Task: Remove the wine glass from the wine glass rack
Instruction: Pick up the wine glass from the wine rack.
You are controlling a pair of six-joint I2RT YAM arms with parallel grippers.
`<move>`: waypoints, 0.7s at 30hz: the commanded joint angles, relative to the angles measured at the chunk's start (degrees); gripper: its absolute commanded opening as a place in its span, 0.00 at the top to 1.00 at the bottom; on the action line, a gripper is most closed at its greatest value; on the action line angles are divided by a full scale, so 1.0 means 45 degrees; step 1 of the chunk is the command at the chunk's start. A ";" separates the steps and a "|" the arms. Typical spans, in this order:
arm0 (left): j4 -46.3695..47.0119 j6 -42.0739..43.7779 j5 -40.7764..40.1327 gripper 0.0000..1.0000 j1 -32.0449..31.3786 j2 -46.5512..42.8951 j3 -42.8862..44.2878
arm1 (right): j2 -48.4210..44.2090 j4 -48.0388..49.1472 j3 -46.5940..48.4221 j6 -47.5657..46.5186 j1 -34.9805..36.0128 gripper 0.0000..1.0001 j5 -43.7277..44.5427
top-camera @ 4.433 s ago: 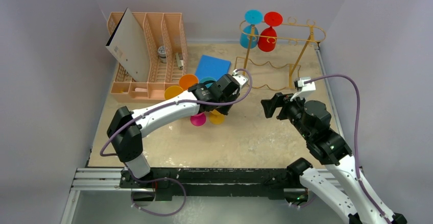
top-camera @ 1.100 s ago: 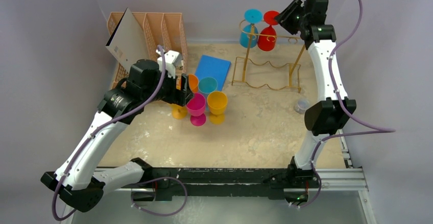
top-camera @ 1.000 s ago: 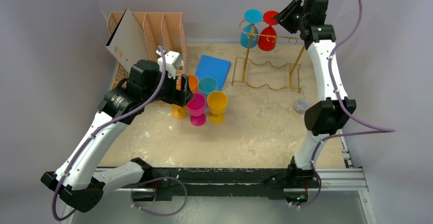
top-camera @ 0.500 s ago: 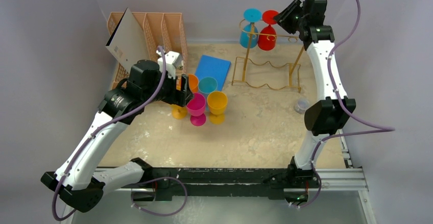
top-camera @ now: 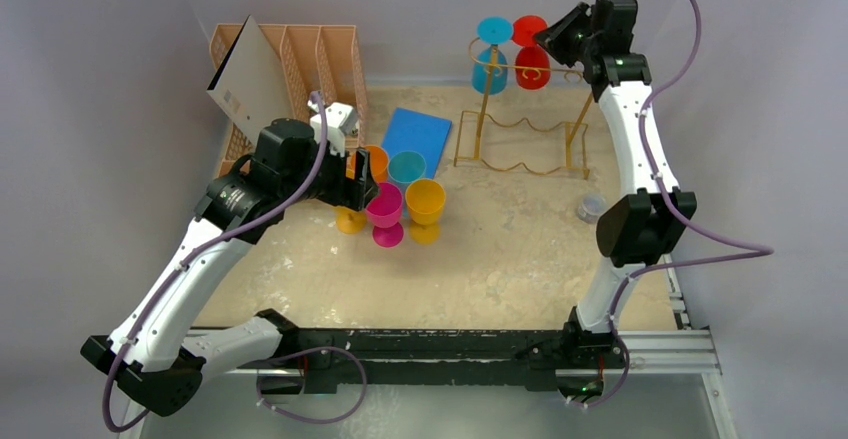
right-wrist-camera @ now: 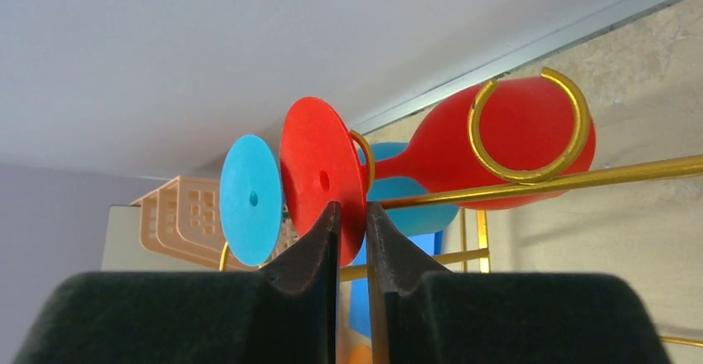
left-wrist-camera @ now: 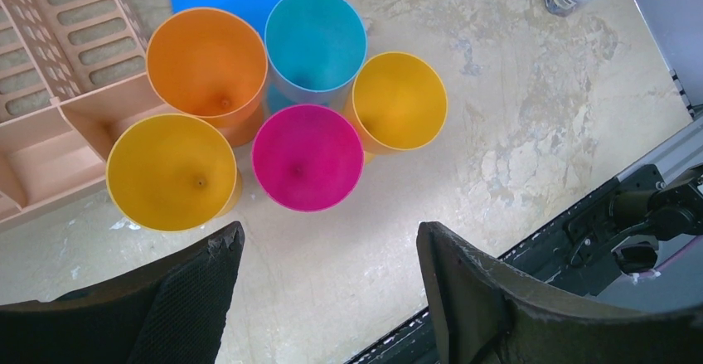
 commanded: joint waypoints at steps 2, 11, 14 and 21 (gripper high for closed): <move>0.0105 -0.0239 0.0081 0.25 0.0088 -0.0068 -0.0002 | -0.0821 0.0697 -0.0694 0.0471 -0.0045 0.90 0.0230; 0.0075 -0.0260 0.0165 0.25 0.0093 -0.0040 -0.0022 | -0.1092 0.1235 -0.1073 0.1191 -0.0169 1.00 0.0325; 0.0090 -0.0297 0.0165 0.25 0.0089 -0.0070 -0.0043 | -0.0984 0.1519 -0.1093 0.1661 -0.0238 1.00 0.0103; 0.0070 -0.0336 0.0185 0.25 0.0099 -0.0097 -0.0024 | -0.0535 0.2419 -0.1010 0.2828 -0.0341 1.00 -0.0462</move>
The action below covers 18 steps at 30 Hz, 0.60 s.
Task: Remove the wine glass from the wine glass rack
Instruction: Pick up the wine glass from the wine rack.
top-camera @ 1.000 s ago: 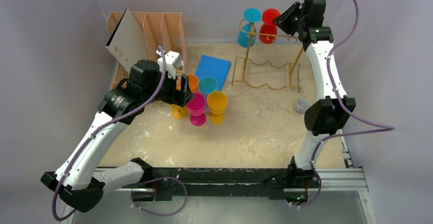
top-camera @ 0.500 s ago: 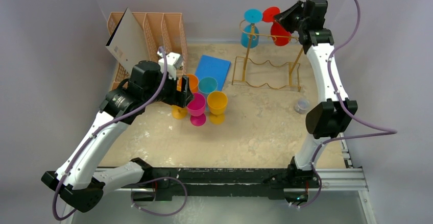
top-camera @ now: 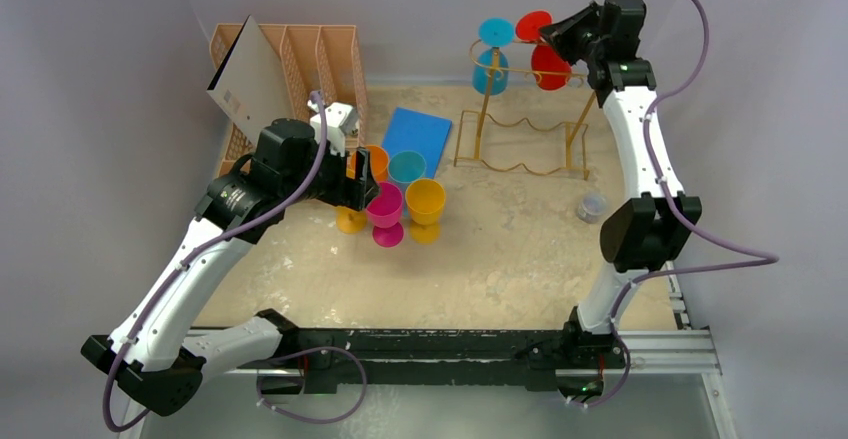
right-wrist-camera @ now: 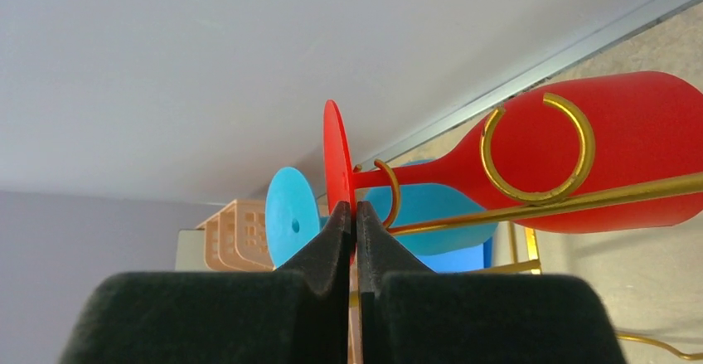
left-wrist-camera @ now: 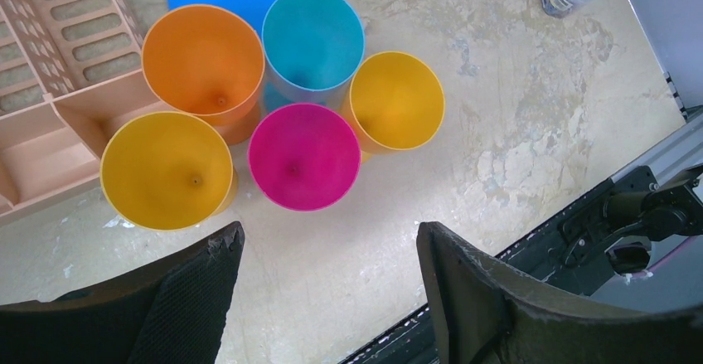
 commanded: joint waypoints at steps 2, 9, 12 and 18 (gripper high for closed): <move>0.0073 -0.0159 0.0141 0.25 0.0098 -0.0126 0.0000 | 0.0382 0.1155 0.0278 0.1126 -0.0099 1.00 -0.0556; 0.0070 -0.0178 0.0141 0.25 0.0090 -0.0097 -0.0019 | 0.0733 0.1401 0.0620 0.1566 -0.0104 1.00 -0.0713; 0.0075 -0.0198 0.0156 0.25 0.0091 -0.0125 -0.0019 | 0.0840 0.1422 0.0843 0.1623 -0.0123 1.00 -0.0740; 0.0080 -0.0218 0.0159 0.25 0.0097 -0.0112 -0.0036 | 0.0871 0.1596 0.1135 0.1647 -0.0123 1.00 -0.0669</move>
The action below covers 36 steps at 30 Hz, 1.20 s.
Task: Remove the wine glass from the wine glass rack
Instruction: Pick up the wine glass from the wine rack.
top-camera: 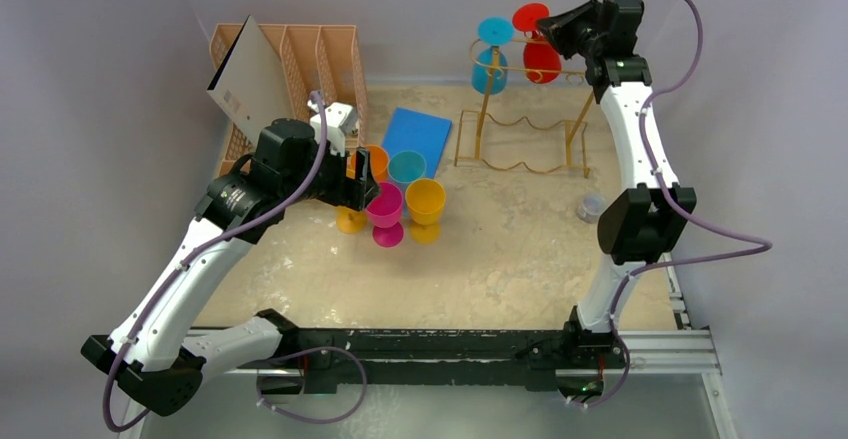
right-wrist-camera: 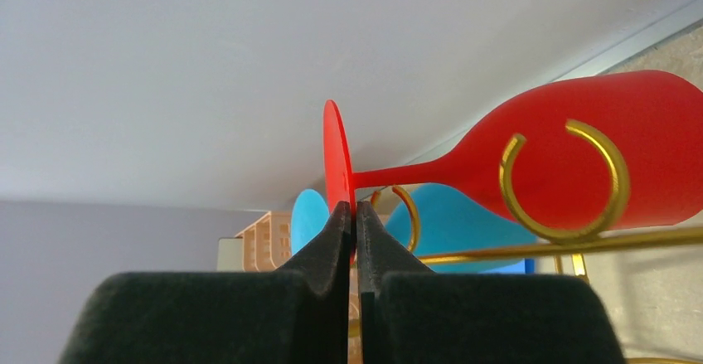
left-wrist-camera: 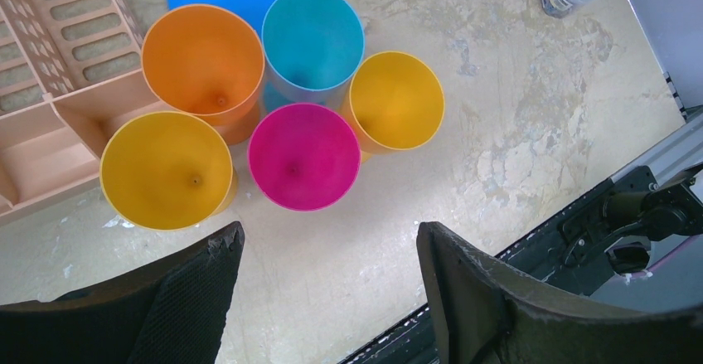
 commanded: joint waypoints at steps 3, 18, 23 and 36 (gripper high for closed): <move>0.0113 -0.0208 0.0173 0.25 0.0090 -0.0072 -0.0015 | 0.0188 0.0621 0.1016 0.0171 -0.0054 1.00 -0.0104; 0.0113 -0.0188 0.0114 0.25 0.0103 -0.0187 -0.0209 | 0.0080 0.1029 0.1209 -0.0734 -0.0133 1.00 -0.0064; 0.0096 -0.0159 0.0117 0.25 0.0091 -0.0190 -0.0210 | -0.0081 0.1203 0.1099 -0.1061 -0.0133 1.00 -0.0065; 0.0115 -0.0227 0.0214 0.25 0.0101 -0.0164 -0.0248 | 0.0181 -0.0211 0.2722 -0.3945 -0.0465 1.00 0.0235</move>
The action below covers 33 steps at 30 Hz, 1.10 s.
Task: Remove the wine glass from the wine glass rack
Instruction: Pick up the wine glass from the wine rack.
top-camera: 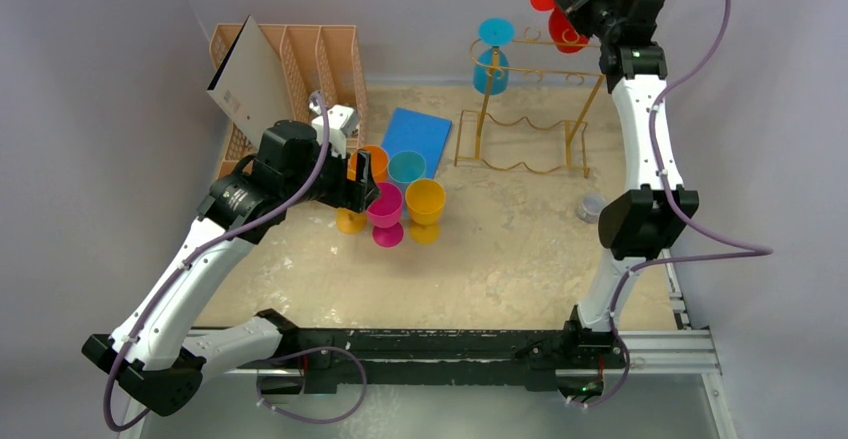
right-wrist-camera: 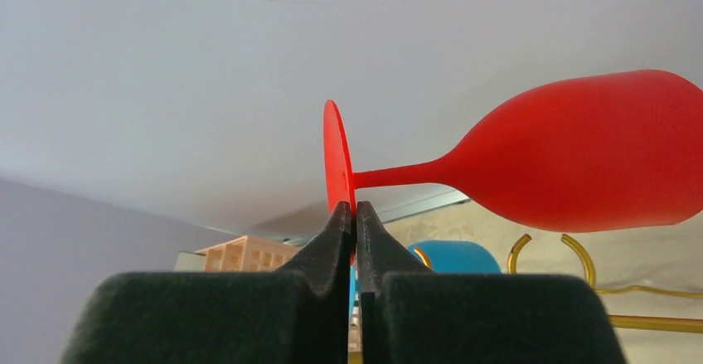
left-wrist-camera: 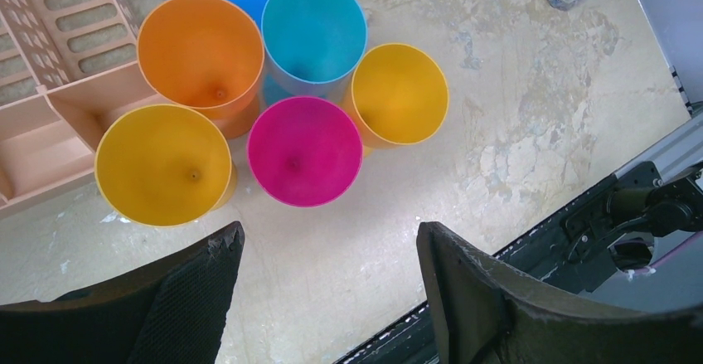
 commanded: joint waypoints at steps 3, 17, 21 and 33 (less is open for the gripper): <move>0.0113 -0.0227 0.0200 0.25 0.0088 -0.0171 -0.0023 | -0.0472 -0.0958 0.0842 -0.2537 -0.0033 1.00 0.0869; 0.0393 -0.0354 0.0540 0.25 0.0090 0.0164 -0.0121 | -0.1063 -0.1837 0.1287 -0.5821 -0.0527 1.00 0.1497; 0.0350 -0.0325 0.0521 0.25 0.0099 0.0191 -0.0118 | -0.1514 -0.1907 0.0807 -0.6509 -0.0560 1.00 0.1767; 0.0573 -0.0384 0.0758 0.25 0.0088 0.0362 -0.0140 | -0.2769 -0.1853 -0.0461 -0.7751 -0.0580 1.00 0.1982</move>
